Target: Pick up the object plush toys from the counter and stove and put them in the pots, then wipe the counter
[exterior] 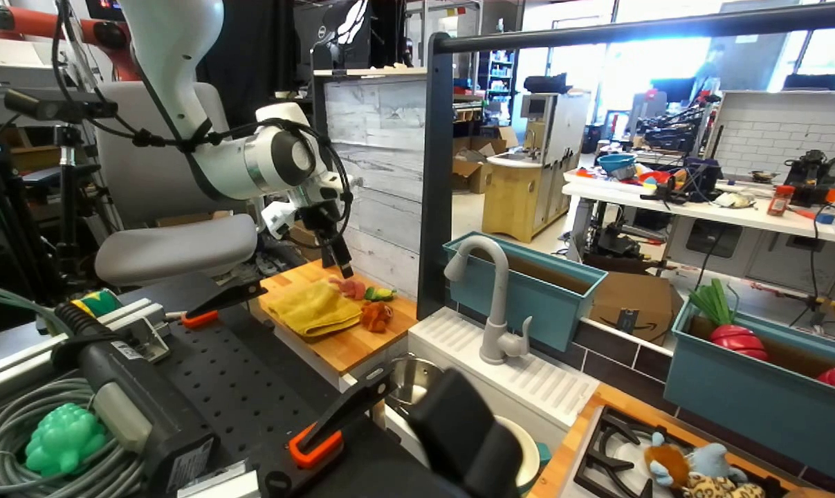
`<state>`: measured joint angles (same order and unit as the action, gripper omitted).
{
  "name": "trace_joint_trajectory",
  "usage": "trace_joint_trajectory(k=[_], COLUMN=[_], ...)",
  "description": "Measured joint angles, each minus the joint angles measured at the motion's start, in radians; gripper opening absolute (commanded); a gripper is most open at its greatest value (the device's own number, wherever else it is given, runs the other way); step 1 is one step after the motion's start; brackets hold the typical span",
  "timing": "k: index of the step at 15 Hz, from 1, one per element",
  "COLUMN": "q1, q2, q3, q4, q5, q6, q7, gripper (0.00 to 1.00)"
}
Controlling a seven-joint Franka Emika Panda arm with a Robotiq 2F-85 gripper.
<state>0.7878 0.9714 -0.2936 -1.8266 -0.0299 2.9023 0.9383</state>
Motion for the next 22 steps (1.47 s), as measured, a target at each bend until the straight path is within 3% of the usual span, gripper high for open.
trace_joint_trajectory(k=[1, 2, 4, 12, 14, 19, 22], q1=[-0.048, -0.091, -0.154, -0.242, -0.244, -0.247, -0.253], q2=[-0.003, -0.003, -0.002, -0.002, -0.001, -0.013, -0.117], q3=[0.051, 0.091, 0.138, 0.187, 0.189, 0.197, 0.203], q4=[0.005, 0.013, 0.025, 0.059, 0.059, 0.047, -0.060], q5=[0.018, 0.029, 0.036, 0.036, 0.036, 0.038, 0.038], q6=[-0.025, -0.052, -0.102, -0.173, -0.173, -0.174, -0.191], q7=[-0.029, -0.054, -0.084, -0.105, -0.105, -0.102, -0.132], gripper=[1.00, 0.75, 0.66, 0.04, 0.00, 0.02, 0.02])
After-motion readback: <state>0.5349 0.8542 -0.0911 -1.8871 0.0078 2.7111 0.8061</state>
